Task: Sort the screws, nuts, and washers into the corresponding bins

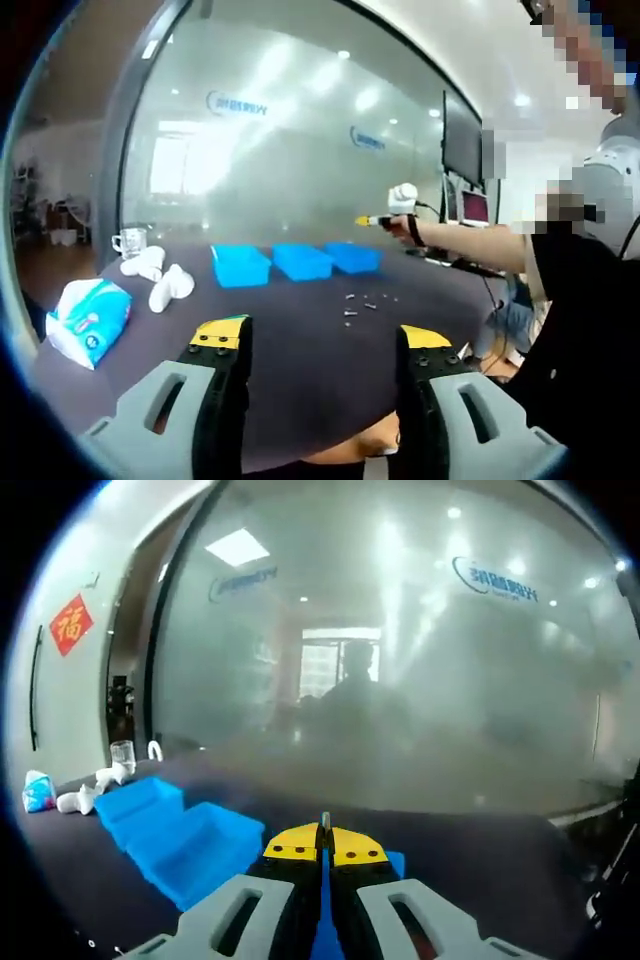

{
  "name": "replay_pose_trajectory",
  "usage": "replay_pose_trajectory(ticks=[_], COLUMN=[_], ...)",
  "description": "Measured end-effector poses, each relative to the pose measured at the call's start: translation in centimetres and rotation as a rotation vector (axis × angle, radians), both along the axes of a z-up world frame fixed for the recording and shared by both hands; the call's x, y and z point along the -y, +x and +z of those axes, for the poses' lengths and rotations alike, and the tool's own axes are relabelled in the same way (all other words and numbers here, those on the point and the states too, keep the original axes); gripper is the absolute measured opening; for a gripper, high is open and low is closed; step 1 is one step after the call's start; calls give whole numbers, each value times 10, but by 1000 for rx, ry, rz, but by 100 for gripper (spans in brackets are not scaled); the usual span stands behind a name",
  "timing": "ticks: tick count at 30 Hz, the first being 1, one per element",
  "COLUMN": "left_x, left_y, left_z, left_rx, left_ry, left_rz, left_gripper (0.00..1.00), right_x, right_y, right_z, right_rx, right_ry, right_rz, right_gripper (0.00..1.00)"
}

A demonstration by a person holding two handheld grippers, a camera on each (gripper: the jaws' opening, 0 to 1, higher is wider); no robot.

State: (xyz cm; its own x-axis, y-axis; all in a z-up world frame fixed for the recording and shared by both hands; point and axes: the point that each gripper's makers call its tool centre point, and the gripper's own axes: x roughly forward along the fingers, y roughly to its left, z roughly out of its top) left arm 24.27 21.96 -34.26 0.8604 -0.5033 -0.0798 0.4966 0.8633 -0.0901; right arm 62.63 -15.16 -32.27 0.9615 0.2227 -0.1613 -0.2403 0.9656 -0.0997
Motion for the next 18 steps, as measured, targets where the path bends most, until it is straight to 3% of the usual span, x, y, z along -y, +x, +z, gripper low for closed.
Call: replay_pose_trajectory(ticks=[7, 12, 18], left_x=[-1, 1, 2], left_y=[-1, -1, -2], left_z=[-2, -1, 1], left_rx=[-4, -4, 3], left_ry=[-3, 6, 6], left_rz=[6, -1, -3], left_gripper=[55, 55, 55], right_x=[1, 3, 3], right_y=[-1, 0, -7], right_z=[-3, 1, 7], right_rx=[-9, 21, 40], right_ry=[0, -23, -32], right_rz=[3, -5, 4], right_gripper=[2, 25, 29])
